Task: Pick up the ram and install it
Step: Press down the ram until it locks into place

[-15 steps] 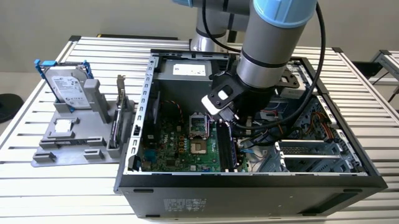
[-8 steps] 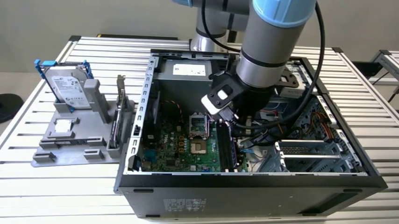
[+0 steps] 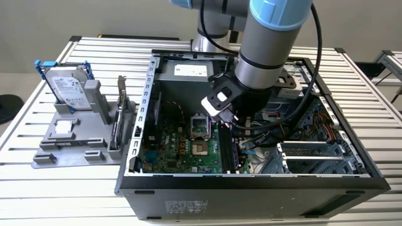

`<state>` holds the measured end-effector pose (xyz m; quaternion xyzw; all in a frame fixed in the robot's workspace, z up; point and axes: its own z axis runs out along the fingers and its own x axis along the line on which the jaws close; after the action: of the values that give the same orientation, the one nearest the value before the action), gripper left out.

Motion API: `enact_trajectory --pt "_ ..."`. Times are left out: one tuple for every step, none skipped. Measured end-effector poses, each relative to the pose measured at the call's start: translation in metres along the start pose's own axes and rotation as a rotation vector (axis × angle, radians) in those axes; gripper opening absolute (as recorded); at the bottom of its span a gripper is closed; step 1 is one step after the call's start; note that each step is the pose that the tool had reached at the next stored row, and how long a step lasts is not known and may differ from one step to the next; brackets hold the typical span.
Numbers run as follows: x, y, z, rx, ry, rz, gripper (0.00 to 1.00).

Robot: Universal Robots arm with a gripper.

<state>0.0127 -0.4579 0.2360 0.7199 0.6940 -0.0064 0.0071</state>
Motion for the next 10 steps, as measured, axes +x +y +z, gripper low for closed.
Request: enact_trajectory --pt "0.0000 -0.0001 0.0009 -0.0001 -0.0001 -0.004 0.00" --pt "0.0001 -0.0001 0.0018 -0.0002 0.0000 -0.007 0.00" --pt "0.0001 0.0000 0.0026 -0.0002 -0.0001 -0.010 0.00" --pt "0.0001 0.0000 0.0034 -0.0002 0.0000 -0.012 0.00" --pt "0.0001 0.0000 0.0041 -0.0003 -0.0001 -0.014 0.00" --pt "0.0001 -0.0001 0.0049 -0.0003 -0.0001 -0.015 0.00" --pt "0.0001 -0.0001 0.0057 -0.0003 0.0000 -0.016 0.00" --pt "0.0001 -0.0001 0.0063 -0.0003 0.0000 -0.017 0.00" --pt "0.0001 -0.0001 0.0068 -0.0003 0.0000 -0.017 0.00" --pt "0.0001 -0.0001 0.0071 -0.0003 -0.0001 -0.017 0.00"
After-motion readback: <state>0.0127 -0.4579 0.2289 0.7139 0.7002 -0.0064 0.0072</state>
